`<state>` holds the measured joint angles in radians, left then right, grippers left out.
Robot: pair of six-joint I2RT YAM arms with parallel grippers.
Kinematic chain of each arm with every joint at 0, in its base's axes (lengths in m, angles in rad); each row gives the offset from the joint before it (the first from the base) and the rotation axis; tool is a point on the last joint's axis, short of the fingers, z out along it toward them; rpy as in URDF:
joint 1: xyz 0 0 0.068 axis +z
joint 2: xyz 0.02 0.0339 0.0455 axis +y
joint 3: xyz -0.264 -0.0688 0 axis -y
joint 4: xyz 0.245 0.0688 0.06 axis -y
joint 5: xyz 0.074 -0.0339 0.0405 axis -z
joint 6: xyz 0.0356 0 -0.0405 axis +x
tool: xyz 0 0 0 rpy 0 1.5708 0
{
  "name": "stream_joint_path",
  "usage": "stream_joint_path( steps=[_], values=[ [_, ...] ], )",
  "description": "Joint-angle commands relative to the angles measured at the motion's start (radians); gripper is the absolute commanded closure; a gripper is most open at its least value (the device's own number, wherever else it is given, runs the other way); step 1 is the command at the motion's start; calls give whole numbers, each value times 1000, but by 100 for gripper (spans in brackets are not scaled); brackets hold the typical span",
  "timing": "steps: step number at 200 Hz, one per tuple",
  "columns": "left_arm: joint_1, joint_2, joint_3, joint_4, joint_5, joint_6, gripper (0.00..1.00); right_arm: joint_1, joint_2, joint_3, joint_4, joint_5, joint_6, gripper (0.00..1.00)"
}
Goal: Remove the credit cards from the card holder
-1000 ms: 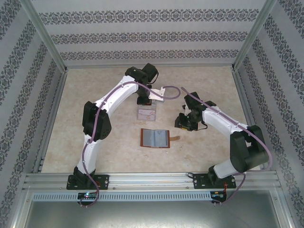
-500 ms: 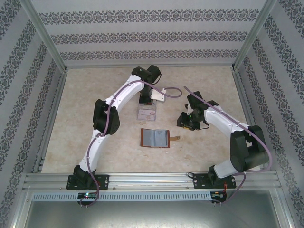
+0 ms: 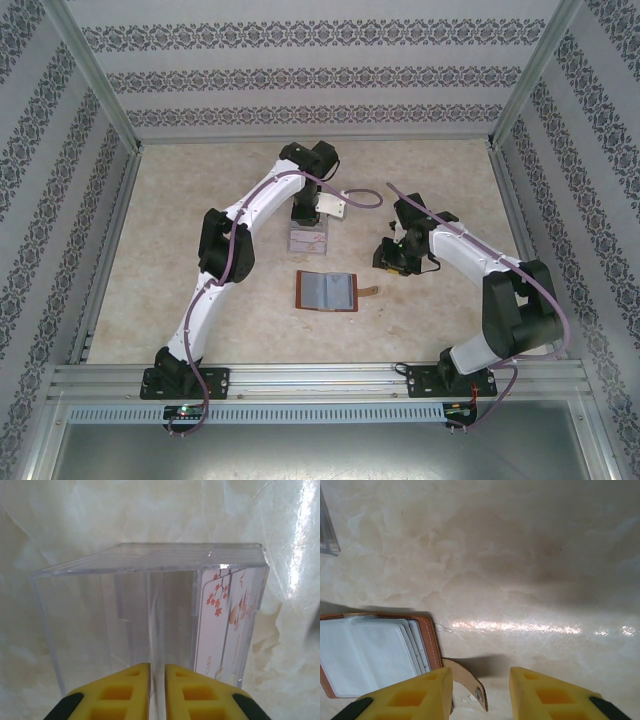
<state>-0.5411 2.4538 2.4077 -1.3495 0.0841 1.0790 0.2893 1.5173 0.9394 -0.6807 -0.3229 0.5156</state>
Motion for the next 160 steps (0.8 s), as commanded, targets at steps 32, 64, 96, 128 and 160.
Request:
stream_joint_path(
  steps=[32, 64, 96, 128, 160],
  values=[
    [9, -1, 34, 0, -45, 25, 74, -12, 33, 12, -5, -12, -22, 64],
    [9, 2, 33, 23, -88, 29, 76, -12, 35, 23, -11, -11, -25, 64],
    [12, 3, 32, 52, -106, 30, 79, -11, 35, 21, -10, -10, -24, 64],
    [12, 6, 32, 67, -113, 30, 81, -12, 32, 19, -13, -8, -23, 64],
    [11, 5, 32, 63, -104, 8, 83, -12, 29, 22, -11, -8, -22, 64]
  ],
)
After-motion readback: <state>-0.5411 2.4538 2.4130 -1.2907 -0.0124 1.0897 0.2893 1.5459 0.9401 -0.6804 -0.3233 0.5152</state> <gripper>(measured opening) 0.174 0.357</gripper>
